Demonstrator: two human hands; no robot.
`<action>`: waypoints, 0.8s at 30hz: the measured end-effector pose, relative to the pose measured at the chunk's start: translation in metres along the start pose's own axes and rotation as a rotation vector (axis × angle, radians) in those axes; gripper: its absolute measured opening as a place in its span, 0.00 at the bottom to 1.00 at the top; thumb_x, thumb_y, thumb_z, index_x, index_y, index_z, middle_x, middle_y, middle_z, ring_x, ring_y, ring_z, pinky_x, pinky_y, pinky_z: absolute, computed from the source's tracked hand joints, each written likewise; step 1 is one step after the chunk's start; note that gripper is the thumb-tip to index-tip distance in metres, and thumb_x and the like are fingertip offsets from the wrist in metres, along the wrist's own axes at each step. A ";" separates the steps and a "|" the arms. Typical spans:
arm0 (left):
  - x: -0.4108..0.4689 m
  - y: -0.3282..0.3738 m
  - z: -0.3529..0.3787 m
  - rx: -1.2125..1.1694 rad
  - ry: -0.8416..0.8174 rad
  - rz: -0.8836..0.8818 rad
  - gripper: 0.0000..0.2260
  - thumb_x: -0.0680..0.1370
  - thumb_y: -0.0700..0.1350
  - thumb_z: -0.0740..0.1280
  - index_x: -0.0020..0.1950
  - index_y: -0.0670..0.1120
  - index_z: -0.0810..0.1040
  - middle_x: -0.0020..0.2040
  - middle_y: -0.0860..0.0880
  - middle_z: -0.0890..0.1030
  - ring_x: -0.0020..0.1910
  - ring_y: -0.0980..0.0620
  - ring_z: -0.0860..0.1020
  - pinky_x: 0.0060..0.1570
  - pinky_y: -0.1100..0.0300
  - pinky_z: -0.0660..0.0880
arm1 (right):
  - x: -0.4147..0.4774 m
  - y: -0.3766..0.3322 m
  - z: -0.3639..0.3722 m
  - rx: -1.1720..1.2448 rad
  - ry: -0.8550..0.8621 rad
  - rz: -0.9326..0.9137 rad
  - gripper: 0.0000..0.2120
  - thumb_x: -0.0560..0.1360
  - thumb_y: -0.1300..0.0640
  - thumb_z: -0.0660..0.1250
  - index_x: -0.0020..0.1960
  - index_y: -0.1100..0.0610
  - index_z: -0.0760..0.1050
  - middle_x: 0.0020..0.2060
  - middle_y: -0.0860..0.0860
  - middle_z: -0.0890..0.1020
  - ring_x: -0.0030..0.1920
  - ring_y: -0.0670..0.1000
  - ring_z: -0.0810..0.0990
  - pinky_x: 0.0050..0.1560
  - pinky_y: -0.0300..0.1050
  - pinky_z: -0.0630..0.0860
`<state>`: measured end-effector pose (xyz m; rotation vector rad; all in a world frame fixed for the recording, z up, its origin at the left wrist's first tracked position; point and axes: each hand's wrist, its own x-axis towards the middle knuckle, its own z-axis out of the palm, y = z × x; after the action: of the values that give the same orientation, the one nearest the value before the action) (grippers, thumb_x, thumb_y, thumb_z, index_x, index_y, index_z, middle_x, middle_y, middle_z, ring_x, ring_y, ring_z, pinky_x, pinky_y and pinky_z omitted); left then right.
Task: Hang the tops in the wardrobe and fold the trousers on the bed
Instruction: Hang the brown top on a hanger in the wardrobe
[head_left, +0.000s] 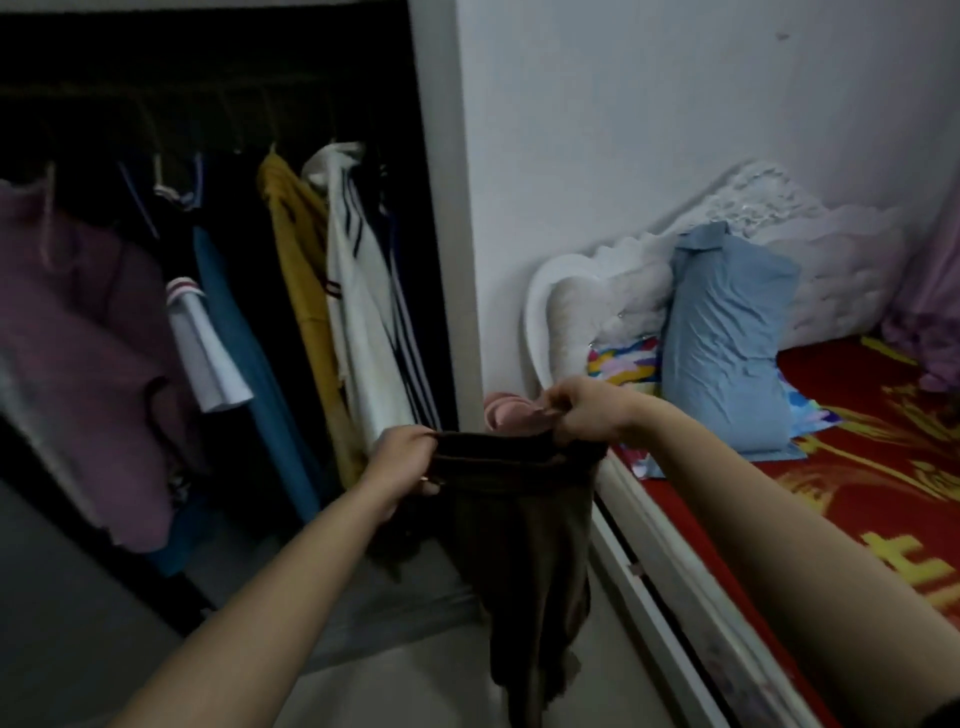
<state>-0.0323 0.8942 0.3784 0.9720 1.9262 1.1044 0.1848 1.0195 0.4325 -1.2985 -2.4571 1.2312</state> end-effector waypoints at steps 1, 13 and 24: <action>0.001 -0.003 -0.026 -0.091 0.021 -0.050 0.13 0.78 0.34 0.56 0.44 0.42 0.80 0.39 0.42 0.79 0.33 0.45 0.80 0.28 0.56 0.79 | 0.006 -0.007 0.010 -0.085 0.021 -0.001 0.14 0.71 0.63 0.70 0.54 0.52 0.82 0.43 0.50 0.85 0.38 0.42 0.82 0.37 0.32 0.75; 0.032 -0.044 -0.213 -0.563 0.097 -0.213 0.12 0.71 0.30 0.54 0.40 0.42 0.74 0.30 0.46 0.74 0.31 0.48 0.75 0.39 0.52 0.79 | 0.115 -0.152 0.123 0.382 0.031 -0.035 0.13 0.77 0.61 0.61 0.50 0.58 0.85 0.43 0.59 0.87 0.40 0.55 0.85 0.47 0.54 0.83; 0.100 -0.065 -0.348 -0.263 0.539 0.012 0.09 0.82 0.38 0.60 0.47 0.45 0.78 0.42 0.46 0.80 0.42 0.51 0.79 0.32 0.64 0.78 | 0.241 -0.281 0.170 0.110 -0.137 -0.294 0.09 0.75 0.51 0.73 0.39 0.55 0.82 0.32 0.48 0.83 0.36 0.47 0.81 0.36 0.38 0.75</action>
<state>-0.3894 0.8279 0.4346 0.5757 2.1053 1.7073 -0.2215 1.0048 0.4512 -0.8146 -2.5138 1.3911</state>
